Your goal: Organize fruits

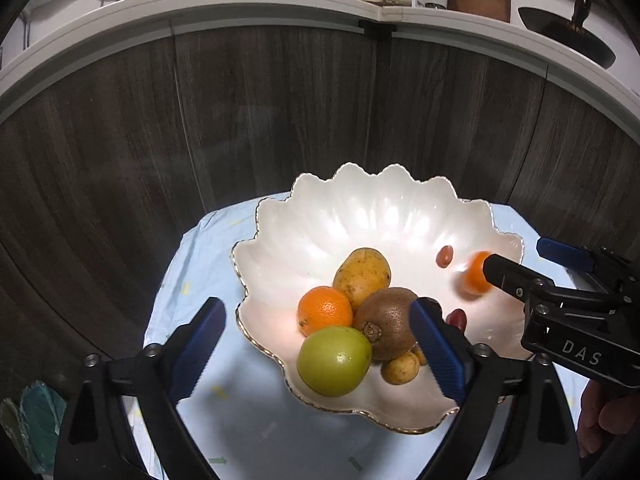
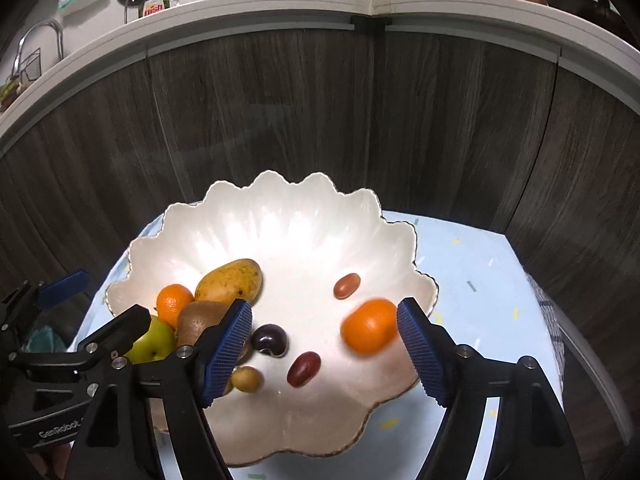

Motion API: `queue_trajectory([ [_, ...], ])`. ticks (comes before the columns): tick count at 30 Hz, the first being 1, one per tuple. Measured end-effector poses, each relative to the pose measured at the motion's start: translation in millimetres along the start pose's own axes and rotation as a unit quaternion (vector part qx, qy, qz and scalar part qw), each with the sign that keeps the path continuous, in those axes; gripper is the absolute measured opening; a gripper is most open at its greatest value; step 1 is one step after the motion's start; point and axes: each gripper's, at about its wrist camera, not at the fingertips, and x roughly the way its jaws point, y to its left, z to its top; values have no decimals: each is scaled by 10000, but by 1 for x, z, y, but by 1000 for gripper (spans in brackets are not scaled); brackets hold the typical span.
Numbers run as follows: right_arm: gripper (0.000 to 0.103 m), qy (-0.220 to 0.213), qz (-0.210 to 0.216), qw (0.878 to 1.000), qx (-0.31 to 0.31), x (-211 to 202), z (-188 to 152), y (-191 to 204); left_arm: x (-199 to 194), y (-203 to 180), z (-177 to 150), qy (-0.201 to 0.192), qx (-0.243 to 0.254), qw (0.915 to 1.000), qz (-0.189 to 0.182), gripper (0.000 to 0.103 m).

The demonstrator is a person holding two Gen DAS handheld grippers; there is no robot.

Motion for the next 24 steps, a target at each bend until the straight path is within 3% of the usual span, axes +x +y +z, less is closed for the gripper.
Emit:
queue_trajectory([
  [4, 81, -57, -15, 10000, 39, -9, -1, 0, -8, 1, -1, -20, -54, 10000, 2, 101],
  [24, 81, -326, -93, 9992, 195, -66, -18, 4, -61, -1, -11, -199, -23, 9997, 128, 102],
])
